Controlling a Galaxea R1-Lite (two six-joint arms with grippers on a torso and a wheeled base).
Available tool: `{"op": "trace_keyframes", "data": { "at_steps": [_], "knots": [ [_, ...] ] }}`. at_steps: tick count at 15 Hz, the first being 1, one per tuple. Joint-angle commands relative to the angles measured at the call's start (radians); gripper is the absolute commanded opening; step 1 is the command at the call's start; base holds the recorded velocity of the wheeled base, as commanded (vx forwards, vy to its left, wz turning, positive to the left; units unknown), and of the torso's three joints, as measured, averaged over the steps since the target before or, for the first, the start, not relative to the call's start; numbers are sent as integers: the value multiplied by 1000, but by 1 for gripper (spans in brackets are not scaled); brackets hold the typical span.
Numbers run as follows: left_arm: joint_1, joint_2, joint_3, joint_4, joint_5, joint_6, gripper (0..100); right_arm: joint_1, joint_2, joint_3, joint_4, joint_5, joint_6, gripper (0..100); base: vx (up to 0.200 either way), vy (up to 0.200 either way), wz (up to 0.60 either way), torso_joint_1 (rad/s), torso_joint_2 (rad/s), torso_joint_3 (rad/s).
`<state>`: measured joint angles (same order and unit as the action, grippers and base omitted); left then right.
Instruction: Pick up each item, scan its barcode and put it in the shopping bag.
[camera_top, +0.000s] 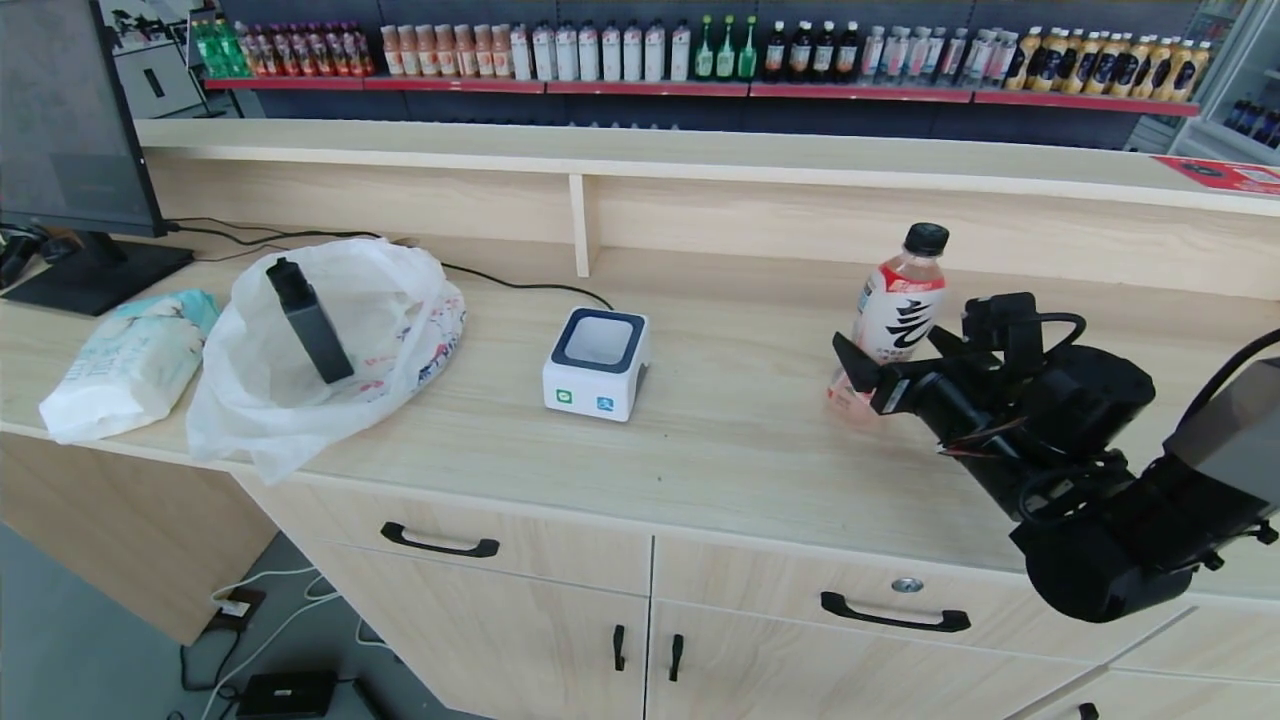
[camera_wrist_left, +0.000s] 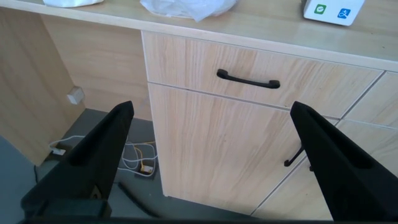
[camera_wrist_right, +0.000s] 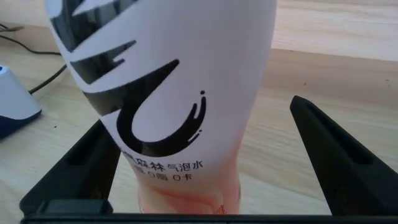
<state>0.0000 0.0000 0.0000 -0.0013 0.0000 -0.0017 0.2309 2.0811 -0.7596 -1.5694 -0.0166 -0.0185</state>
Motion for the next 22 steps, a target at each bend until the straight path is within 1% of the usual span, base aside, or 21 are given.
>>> {"op": "trace_keyframes", "data": {
  "at_steps": [1, 7, 8, 15, 19, 22],
  "knots": [
    [-2, 0, 0, 0, 0, 0, 100, 7, 30, -43, -1, 0, 0, 100, 0, 0, 0, 0, 0, 0],
    [0, 0, 0, 0, 0, 0, 100, 13, 48, -73, -1, -2, 3, 100, 0, 0, 0, 0, 0, 0],
    [0, 0, 0, 0, 0, 0, 100, 13, 47, -64, -1, -2, 5, 0, 0, 0, 0, 0, 0, 0],
    [-2, 0, 0, 0, 0, -1, 100, 13, 5, -90, -1, -2, 15, 0, 0, 0, 0, 0, 0, 0],
    [0, 0, 0, 0, 0, -1, 100, 15, -53, -66, -1, -2, 19, 0, 0, 0, 0, 0, 0, 0],
    [-2, 0, 0, 0, 0, -1, 100, 24, -115, -23, -1, -2, 19, 0, 0, 0, 0, 0, 0, 0]
  ]
}}
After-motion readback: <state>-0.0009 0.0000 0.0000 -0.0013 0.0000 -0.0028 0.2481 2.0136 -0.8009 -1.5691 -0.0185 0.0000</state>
